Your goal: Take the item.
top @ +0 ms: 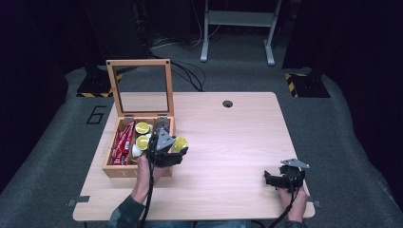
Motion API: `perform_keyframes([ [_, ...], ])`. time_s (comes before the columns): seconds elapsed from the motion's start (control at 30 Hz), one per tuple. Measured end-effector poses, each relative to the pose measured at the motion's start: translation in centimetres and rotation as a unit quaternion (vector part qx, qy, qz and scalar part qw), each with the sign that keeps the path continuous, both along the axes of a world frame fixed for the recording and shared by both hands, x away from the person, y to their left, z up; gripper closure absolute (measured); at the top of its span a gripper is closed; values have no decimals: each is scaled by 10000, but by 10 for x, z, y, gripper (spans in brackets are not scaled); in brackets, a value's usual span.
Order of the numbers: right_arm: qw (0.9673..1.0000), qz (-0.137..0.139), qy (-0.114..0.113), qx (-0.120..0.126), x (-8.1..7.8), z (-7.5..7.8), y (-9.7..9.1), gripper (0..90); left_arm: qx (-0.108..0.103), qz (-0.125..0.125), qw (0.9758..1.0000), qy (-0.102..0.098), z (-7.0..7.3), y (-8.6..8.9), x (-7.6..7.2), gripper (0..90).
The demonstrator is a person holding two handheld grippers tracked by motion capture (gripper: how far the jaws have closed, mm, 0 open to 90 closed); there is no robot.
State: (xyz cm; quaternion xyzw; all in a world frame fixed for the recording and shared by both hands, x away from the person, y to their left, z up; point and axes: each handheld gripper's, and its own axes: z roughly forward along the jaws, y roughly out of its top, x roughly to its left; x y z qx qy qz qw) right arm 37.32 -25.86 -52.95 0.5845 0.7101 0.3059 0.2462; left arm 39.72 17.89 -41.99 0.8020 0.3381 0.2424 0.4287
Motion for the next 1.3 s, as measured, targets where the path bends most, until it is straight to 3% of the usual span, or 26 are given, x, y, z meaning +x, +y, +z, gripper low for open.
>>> perform_keyframes([
  [0.37,10000,-2,1,3,0,0,0,20,-7,-97,9999,69,-5,-14,6,379],
  [1.3,10000,-2,1,1,0,0,0,20,-6,-360,9978,564,-31,-55,27,379],
])
